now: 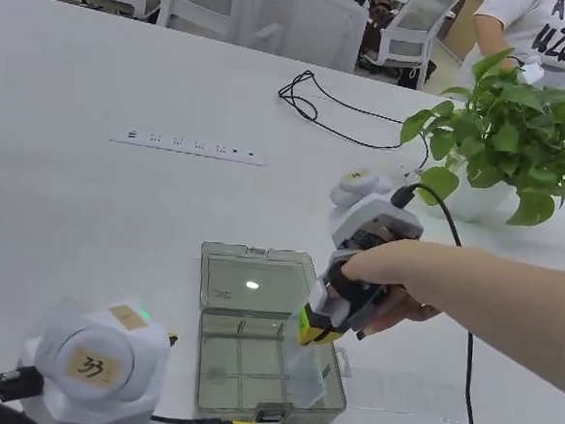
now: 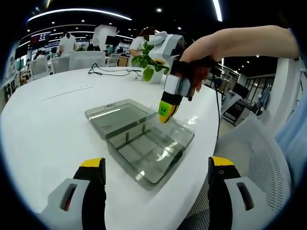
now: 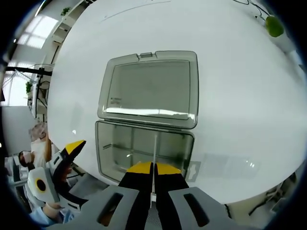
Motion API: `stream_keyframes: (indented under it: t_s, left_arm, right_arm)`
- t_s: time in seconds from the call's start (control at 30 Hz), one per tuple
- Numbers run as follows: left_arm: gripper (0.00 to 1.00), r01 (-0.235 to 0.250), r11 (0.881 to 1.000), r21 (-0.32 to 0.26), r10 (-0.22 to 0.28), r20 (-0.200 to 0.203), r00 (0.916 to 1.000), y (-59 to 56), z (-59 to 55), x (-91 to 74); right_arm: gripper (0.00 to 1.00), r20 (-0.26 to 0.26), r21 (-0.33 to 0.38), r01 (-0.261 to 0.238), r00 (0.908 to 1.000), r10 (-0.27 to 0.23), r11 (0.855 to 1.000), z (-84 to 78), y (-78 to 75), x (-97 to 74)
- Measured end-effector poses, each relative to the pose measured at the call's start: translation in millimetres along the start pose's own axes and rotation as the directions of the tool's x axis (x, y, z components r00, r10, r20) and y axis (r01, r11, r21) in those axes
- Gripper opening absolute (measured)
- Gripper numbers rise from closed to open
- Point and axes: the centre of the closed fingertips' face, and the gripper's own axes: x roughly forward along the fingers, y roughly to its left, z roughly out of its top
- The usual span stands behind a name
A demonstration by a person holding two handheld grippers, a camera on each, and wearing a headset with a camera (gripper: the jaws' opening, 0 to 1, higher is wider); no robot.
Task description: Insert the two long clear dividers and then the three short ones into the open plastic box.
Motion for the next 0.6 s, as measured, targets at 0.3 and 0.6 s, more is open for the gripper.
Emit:
stream_keyframes:
  t_s: [0.3, 0.6]
  left_arm:
    - [0.89, -0.006, 1.0, 0.0, 0.006, -0.004, 1.0, 2.2, -1.3, -0.2]
    - [0.89, -0.002, 1.0, 0.001, 0.002, -0.002, 1.0, 1.1, -0.4, 1.7]
  right_arm:
    - [0.02, 0.004, -0.018, 0.016, 0.9999, -0.016, 1.0, 0.5, -0.5, 2.5]
    - [0.02, 0.013, -0.027, 0.037, 0.9992, -0.037, 0.999, 2.7, -0.4, 4.0]
